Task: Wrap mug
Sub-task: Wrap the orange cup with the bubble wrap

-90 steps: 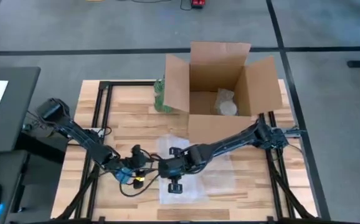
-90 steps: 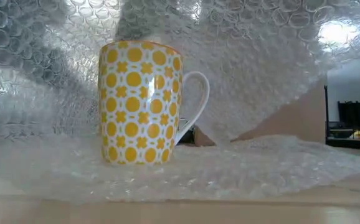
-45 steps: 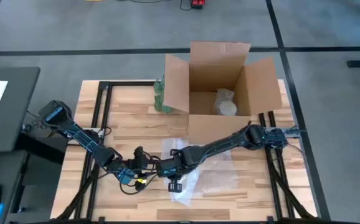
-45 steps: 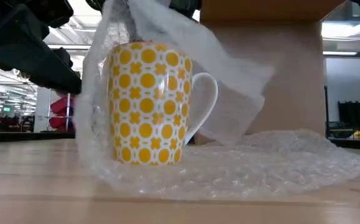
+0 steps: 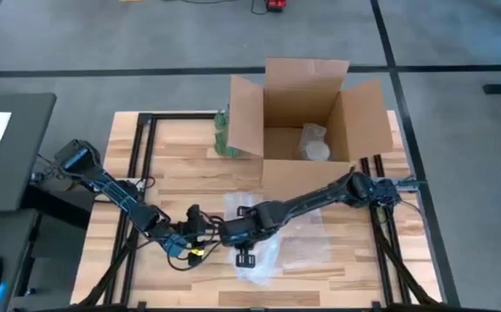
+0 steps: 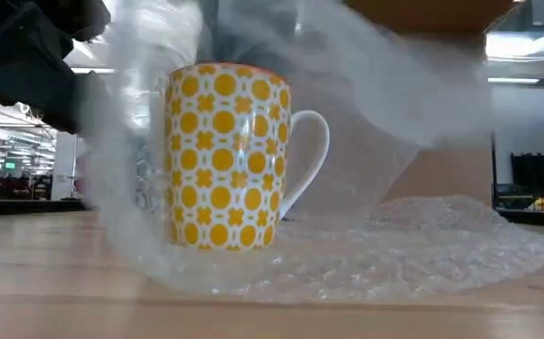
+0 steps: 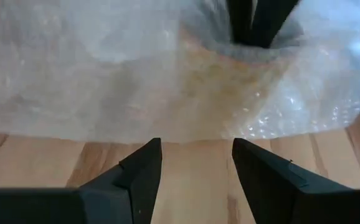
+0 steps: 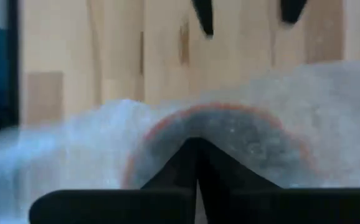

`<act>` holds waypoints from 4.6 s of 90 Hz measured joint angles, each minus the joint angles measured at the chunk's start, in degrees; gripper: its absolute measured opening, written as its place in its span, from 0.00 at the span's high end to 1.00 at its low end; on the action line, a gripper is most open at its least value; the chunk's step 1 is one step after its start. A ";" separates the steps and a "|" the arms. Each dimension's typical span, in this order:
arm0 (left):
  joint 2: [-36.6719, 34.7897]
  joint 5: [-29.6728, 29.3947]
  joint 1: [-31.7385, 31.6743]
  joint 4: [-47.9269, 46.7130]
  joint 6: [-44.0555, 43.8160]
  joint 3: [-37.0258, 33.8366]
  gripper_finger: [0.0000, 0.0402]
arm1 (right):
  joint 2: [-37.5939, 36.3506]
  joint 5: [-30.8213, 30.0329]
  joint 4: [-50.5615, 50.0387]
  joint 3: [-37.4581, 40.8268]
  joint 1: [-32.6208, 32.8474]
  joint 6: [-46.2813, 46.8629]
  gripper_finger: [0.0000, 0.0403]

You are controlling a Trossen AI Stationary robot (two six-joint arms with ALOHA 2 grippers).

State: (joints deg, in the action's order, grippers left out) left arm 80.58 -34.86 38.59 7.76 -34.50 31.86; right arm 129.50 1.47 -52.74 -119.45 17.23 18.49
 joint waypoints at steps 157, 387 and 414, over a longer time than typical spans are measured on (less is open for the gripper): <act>-0.02 1.39 0.00 2.12 0.83 0.00 0.55 | 4.37 -0.08 -13.52 -15.50 -0.18 -2.52 0.71; -7.98 6.44 -3.10 9.67 7.89 0.00 0.84 | 3.62 1.69 1.14 2.81 -0.89 -3.80 1.00; -7.93 6.72 -1.88 9.80 7.58 0.00 0.84 | 3.97 1.46 -6.69 -5.31 -0.84 -4.52 1.00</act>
State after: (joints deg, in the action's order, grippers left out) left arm 72.64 -28.14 36.71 17.56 -26.92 31.86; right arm 133.47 2.93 -59.43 -124.76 16.38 13.97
